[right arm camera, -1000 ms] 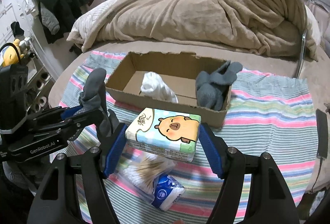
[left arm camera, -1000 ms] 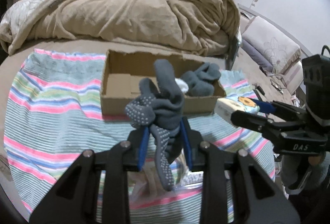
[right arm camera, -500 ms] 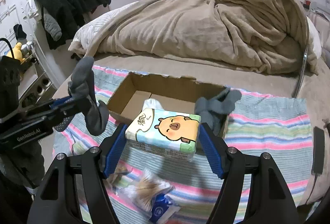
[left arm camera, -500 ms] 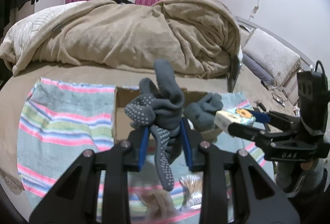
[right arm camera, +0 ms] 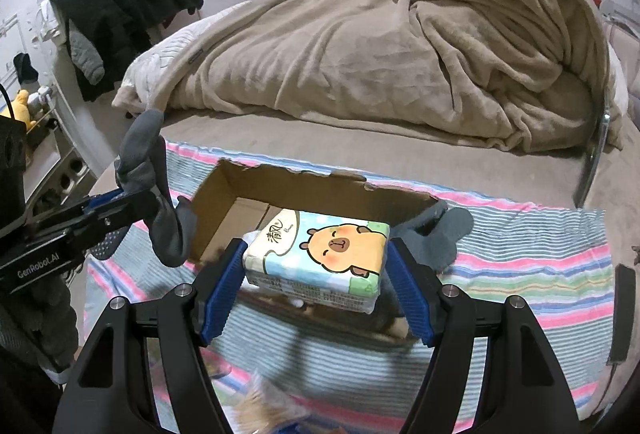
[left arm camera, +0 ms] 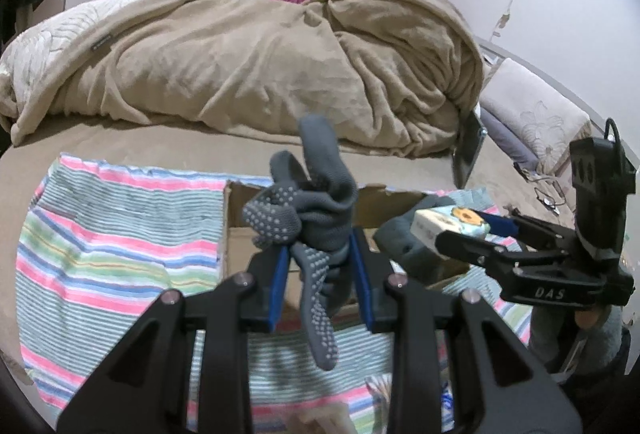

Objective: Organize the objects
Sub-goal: 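Lower the grey socks and tissue pack into the box and release both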

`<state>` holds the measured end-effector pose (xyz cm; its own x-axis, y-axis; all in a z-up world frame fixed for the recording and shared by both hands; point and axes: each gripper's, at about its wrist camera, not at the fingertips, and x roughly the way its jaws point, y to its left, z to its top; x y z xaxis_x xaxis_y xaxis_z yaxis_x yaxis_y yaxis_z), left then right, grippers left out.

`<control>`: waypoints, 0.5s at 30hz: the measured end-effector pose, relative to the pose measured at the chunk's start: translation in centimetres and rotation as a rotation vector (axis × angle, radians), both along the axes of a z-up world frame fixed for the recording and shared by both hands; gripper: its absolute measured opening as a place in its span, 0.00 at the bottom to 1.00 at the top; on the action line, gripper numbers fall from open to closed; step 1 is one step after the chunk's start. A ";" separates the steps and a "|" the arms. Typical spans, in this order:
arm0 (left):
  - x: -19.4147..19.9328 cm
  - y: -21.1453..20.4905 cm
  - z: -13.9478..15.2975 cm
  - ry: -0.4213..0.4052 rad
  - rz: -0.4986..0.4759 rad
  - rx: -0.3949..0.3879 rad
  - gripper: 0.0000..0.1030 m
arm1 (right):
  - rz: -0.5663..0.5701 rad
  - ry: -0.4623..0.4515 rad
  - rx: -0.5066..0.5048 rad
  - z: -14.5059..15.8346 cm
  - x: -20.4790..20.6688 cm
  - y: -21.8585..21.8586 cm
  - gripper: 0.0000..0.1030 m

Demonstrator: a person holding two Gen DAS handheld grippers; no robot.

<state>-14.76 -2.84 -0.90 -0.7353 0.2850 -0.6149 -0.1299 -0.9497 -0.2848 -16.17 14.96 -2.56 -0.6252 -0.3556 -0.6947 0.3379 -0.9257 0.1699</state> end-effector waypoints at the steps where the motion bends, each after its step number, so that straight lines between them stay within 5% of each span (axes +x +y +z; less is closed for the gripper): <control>1: -0.4 0.0 -0.3 -0.007 -0.001 0.001 0.29 | -0.002 -0.004 0.000 -0.3 -0.3 0.0 0.71; 15: -5.1 -0.9 -5.8 -0.149 0.032 -0.039 0.31 | 0.006 -0.067 -0.004 -3.9 -4.2 -0.8 0.71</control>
